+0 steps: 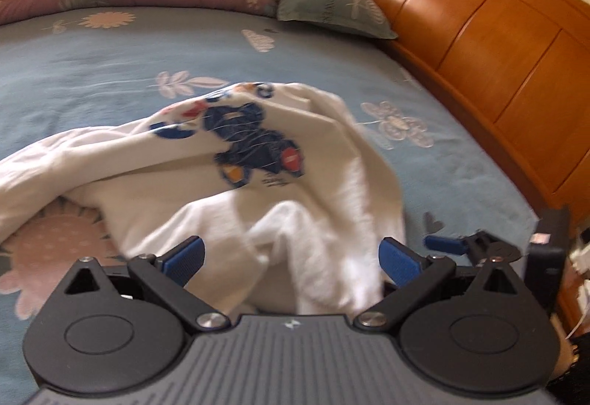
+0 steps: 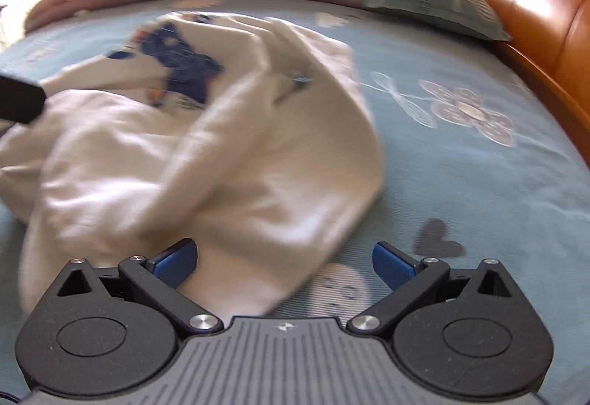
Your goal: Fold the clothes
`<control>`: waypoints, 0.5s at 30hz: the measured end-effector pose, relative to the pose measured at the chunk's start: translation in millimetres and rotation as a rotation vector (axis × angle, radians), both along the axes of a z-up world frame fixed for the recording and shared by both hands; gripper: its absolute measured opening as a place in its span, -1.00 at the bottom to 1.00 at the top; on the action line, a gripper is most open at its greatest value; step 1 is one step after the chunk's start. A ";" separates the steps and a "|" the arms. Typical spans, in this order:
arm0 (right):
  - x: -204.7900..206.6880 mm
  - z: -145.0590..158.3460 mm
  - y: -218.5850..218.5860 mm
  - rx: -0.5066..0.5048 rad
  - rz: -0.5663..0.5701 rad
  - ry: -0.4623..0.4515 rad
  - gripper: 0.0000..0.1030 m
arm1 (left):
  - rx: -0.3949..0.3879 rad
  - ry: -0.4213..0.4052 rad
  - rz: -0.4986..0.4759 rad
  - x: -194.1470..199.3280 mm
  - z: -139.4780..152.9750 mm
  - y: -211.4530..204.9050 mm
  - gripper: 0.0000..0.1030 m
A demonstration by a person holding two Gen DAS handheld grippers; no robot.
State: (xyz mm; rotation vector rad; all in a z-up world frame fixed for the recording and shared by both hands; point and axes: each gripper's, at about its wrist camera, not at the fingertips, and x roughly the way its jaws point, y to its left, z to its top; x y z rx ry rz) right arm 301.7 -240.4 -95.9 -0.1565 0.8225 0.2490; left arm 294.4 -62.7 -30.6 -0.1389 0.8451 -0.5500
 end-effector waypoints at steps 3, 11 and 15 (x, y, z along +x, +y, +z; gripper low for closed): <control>7.8 -4.1 -1.8 0.048 -0.021 0.028 1.00 | -0.001 0.025 -0.030 5.8 -10.3 -14.9 0.95; 2.0 -13.8 -6.5 0.116 0.009 -0.009 1.00 | 0.145 0.095 0.047 12.6 -58.4 -8.2 0.95; -1.8 -18.3 -9.9 0.153 0.027 -0.031 1.00 | 0.094 0.103 0.054 12.8 -62.4 6.7 0.95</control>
